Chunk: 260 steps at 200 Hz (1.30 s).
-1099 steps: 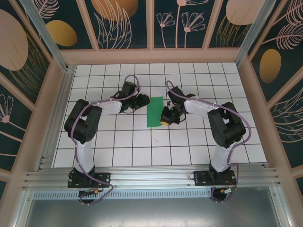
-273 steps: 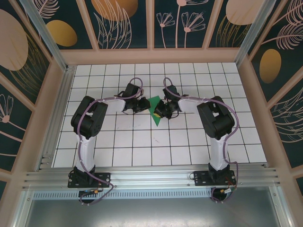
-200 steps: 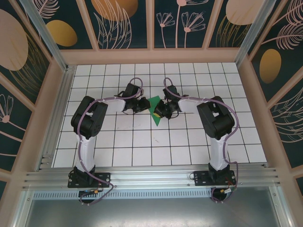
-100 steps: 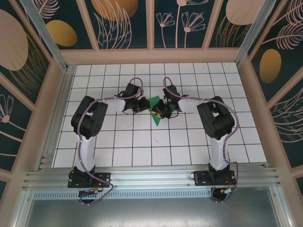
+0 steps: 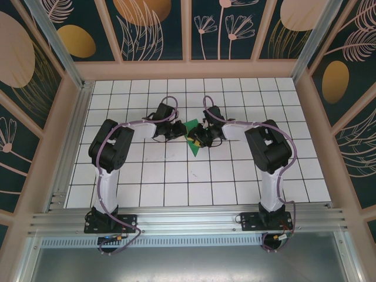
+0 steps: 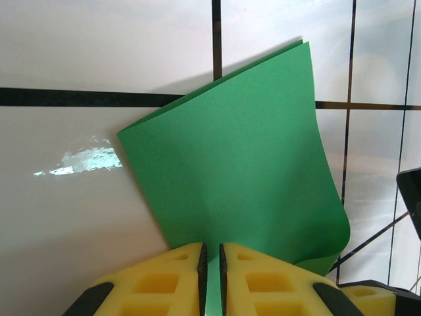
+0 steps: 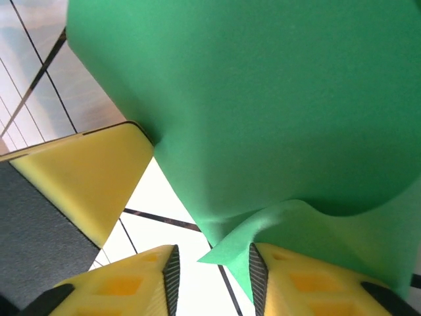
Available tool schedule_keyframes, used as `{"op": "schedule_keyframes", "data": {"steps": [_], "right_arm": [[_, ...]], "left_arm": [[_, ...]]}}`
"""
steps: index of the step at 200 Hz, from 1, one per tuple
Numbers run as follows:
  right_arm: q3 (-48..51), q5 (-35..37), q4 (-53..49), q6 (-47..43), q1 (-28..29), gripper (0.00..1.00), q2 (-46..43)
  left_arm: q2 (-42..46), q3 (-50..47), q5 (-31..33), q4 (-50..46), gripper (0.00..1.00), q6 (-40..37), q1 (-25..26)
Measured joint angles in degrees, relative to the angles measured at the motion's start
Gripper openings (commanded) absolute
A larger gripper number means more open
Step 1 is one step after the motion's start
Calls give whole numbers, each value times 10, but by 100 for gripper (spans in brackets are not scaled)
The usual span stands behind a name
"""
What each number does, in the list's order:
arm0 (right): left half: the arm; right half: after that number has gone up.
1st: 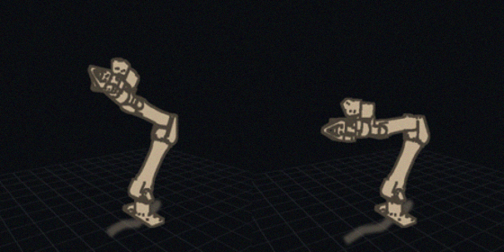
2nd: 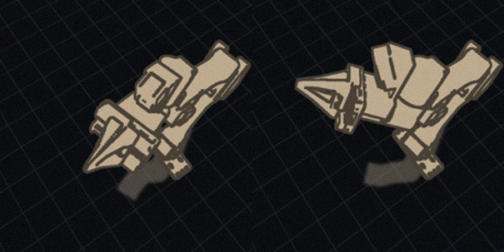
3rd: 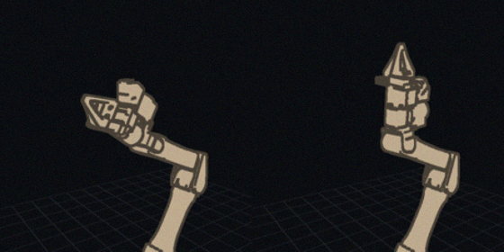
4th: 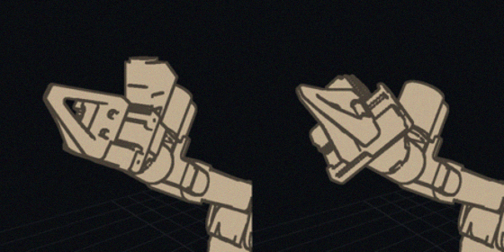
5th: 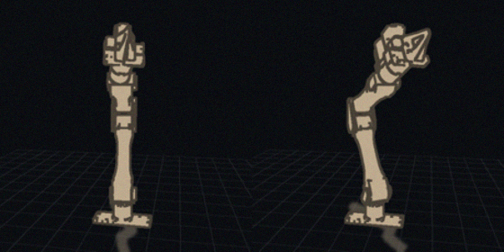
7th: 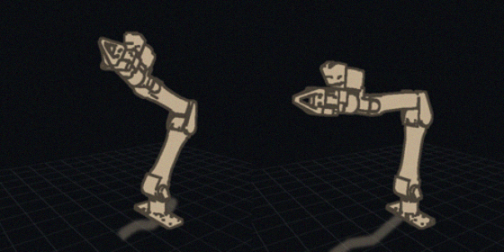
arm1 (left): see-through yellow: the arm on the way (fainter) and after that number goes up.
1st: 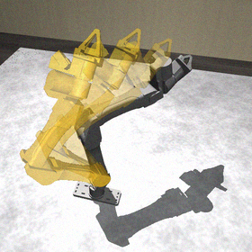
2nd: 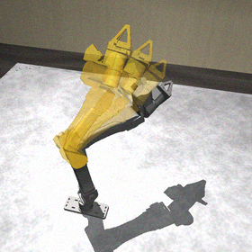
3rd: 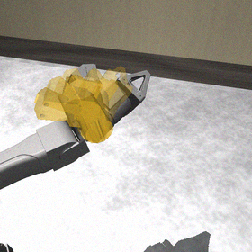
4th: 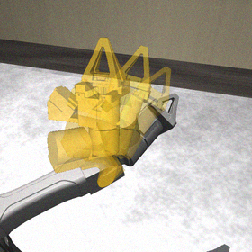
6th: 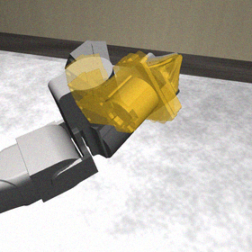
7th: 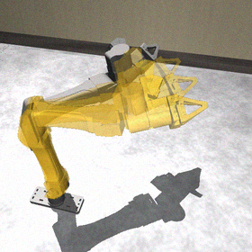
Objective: Fold a paper plane with a square sheet of paper (pick it up from the middle)
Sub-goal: Third fold the triangle at the center of the table.
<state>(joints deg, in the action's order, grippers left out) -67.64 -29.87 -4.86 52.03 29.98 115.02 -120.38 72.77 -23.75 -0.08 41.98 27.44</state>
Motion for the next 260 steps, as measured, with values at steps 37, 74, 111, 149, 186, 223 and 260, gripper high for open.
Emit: {"op": "schedule_keyframes", "data": {"steps": [37, 74, 111, 149, 186, 223, 260], "right_arm": [[9, -1, 12, -4, -1, 26, -2], [22, 3, 14, -8, -6, 4, -2], [22, 2, 14, -7, -6, 0, -2], [22, 2, 14, -7, -6, 0, -2], [23, 2, 15, -7, -6, 0, -2], [24, 0, 16, -7, -7, 0, -2], [24, 0, 17, -7, -7, 0, -2]], "left_arm": [[0, 0, 0, 0, 17, 0, 0], [-1, 1, -1, 0, 17, 0, 0], [0, 1, -5, 1, 19, -2, 0], [9, -20, -28, 20, 21, -2, 3], [32, -48, -37, 28, 22, -2, 13], [59, -63, -9, 20, 25, -4, 18], [96, -71, 73, 9, 29, -4, 20]]}}
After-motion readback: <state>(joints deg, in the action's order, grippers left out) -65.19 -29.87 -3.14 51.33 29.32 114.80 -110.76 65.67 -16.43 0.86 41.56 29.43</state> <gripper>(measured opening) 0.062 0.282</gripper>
